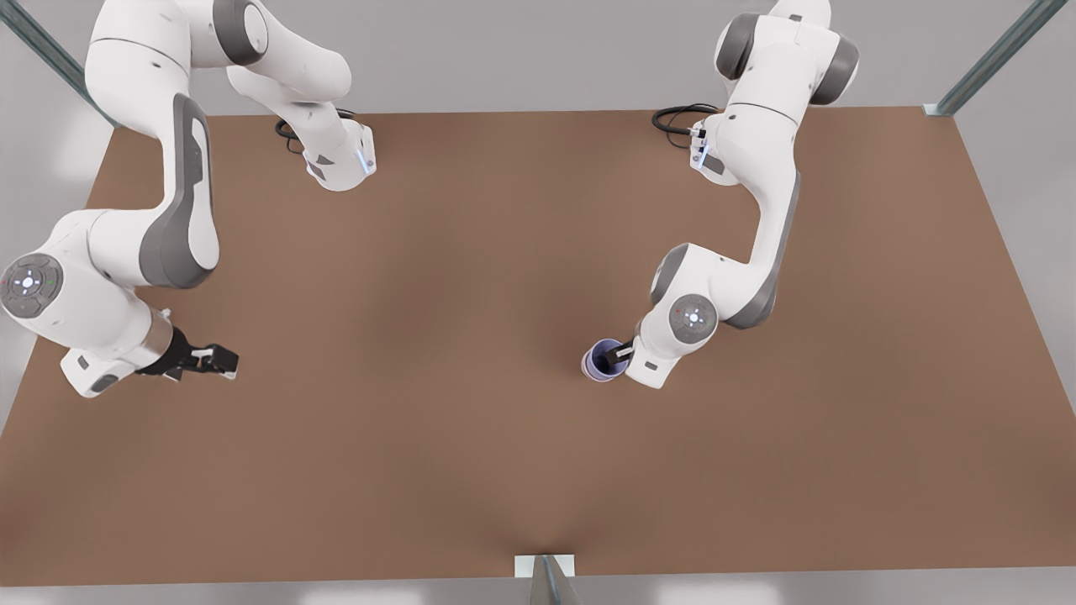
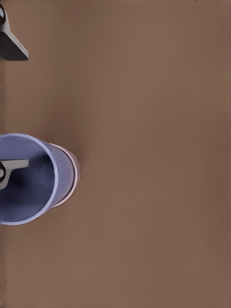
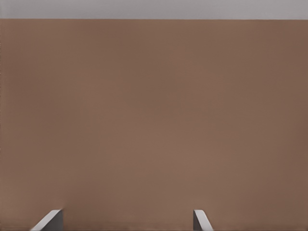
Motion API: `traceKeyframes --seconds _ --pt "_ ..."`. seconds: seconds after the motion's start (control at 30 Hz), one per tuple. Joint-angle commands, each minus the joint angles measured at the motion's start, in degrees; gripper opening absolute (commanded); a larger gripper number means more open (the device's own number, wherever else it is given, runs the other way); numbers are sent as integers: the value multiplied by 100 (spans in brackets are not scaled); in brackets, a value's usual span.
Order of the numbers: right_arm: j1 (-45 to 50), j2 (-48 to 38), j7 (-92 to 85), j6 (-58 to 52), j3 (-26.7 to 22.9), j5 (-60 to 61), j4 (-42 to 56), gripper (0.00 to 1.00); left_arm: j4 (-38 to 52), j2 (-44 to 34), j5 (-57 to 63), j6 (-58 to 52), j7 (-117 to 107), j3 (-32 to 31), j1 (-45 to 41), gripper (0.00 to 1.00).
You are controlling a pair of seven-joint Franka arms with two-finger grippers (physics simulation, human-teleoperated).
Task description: Stack the cups, with the pink cup at the bottom and the purple cup at the top
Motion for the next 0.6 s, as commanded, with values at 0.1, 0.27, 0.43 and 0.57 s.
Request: traceKeyframes --seconds 0.1,0.27,0.43,0.57 --pt "2 16 -359 -86 -2 50 24 100 2 -61 0 -152 -12 0 0 100" --pt "2 16 -359 -86 -2 41 24 100 2 -61 0 -152 -12 0 -9 100" --pt "2 34 -359 -86 -2 41 24 100 196 -957 26 -2111 1866 316 439 99" --pt "10 25 -333 -77 7 41 24 100 196 -1758 1151 -2252 5217 598 1345 100"
